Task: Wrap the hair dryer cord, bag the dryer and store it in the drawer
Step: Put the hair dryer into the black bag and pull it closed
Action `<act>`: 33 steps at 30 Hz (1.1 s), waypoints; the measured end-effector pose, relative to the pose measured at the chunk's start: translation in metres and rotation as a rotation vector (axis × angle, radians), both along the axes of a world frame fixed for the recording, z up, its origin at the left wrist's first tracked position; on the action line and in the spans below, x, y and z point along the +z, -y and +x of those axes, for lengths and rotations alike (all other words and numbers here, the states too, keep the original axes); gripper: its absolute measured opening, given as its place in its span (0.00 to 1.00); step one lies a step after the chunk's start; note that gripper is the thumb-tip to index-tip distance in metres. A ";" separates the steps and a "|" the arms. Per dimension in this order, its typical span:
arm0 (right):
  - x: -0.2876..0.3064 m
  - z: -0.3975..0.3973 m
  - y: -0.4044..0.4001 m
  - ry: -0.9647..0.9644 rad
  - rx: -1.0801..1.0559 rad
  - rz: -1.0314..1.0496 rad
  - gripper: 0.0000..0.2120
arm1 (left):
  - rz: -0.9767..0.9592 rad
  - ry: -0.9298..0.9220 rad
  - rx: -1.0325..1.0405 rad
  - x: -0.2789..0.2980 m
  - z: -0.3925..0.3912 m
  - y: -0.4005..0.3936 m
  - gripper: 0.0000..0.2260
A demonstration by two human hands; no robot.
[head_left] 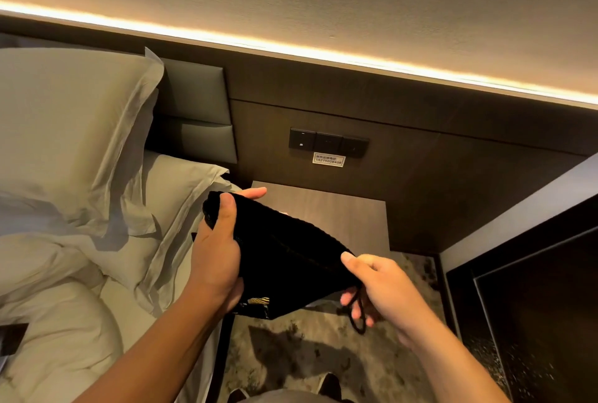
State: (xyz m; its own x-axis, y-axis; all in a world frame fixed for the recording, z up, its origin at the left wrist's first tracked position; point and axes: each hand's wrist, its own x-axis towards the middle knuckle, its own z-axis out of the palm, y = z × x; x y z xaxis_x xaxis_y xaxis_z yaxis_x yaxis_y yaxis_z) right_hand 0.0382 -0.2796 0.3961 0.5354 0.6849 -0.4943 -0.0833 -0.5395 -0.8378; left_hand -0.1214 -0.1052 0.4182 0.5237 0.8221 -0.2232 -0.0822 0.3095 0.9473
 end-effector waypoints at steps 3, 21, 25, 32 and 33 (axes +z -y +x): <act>-0.001 -0.008 0.002 0.020 0.071 -0.104 0.32 | 0.015 -0.015 0.048 -0.003 -0.002 -0.002 0.21; 0.071 -0.012 -0.013 0.365 0.150 0.433 0.23 | 0.078 -0.287 -0.039 -0.043 -0.003 -0.001 0.17; 0.073 -0.012 -0.019 0.360 0.081 0.533 0.21 | 0.122 -0.289 -0.069 -0.051 -0.004 0.000 0.17; 0.059 -0.023 -0.023 0.137 0.008 0.578 0.26 | 0.092 -0.250 -0.098 -0.053 0.007 0.004 0.27; 0.058 -0.024 -0.024 0.130 -0.003 0.577 0.26 | 0.091 -0.261 -0.083 -0.055 0.007 0.003 0.27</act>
